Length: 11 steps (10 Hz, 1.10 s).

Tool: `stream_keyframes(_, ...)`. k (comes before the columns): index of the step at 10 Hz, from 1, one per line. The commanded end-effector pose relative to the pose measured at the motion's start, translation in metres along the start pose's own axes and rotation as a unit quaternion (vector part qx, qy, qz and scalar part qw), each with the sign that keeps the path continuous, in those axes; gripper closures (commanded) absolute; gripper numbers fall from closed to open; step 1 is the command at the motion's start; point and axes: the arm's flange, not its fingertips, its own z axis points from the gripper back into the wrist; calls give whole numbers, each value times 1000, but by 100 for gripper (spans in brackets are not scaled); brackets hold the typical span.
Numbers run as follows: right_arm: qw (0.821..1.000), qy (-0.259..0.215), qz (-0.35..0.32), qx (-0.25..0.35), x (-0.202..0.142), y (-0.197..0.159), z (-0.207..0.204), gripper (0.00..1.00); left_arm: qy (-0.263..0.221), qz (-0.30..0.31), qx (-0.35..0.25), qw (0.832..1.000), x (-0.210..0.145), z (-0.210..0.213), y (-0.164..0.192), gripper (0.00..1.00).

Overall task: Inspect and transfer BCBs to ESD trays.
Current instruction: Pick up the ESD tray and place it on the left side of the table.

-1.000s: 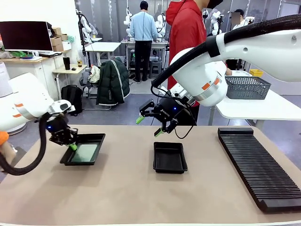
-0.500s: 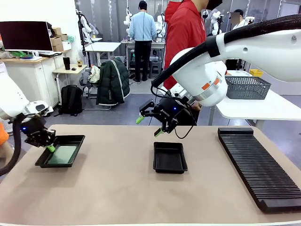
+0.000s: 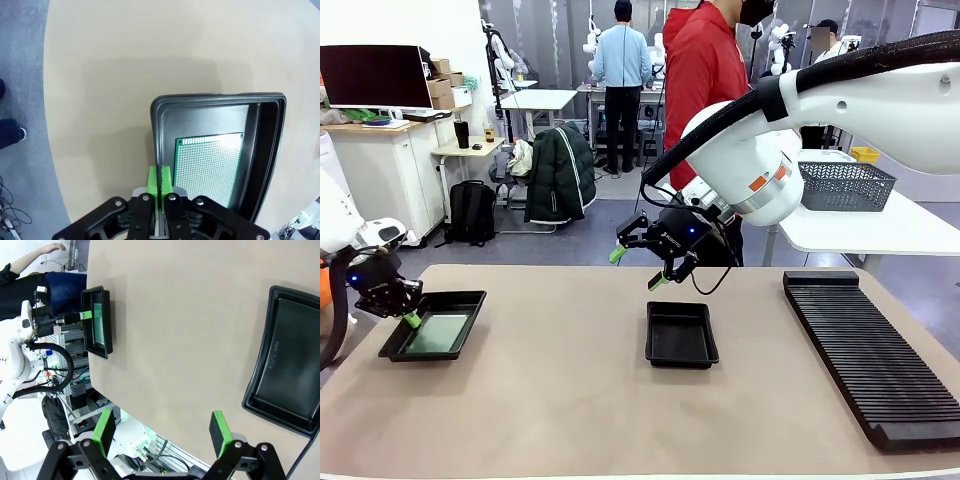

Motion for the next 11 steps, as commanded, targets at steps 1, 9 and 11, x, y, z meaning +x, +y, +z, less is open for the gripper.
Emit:
stream_keyframes(1,1000,-4,-7,-9,-1,2,0,0,-4,-11,15,1000,-4,-13,1,97)
stream_keyframes(9,1000,-4,-7,-9,-1,2,0,0,2,1,10,1000,-4,-20,2,97)
stream_keyframes(11,1000,-4,-7,-9,-1,2,0,0,2,1,10,1000,-4,-20,2,97)
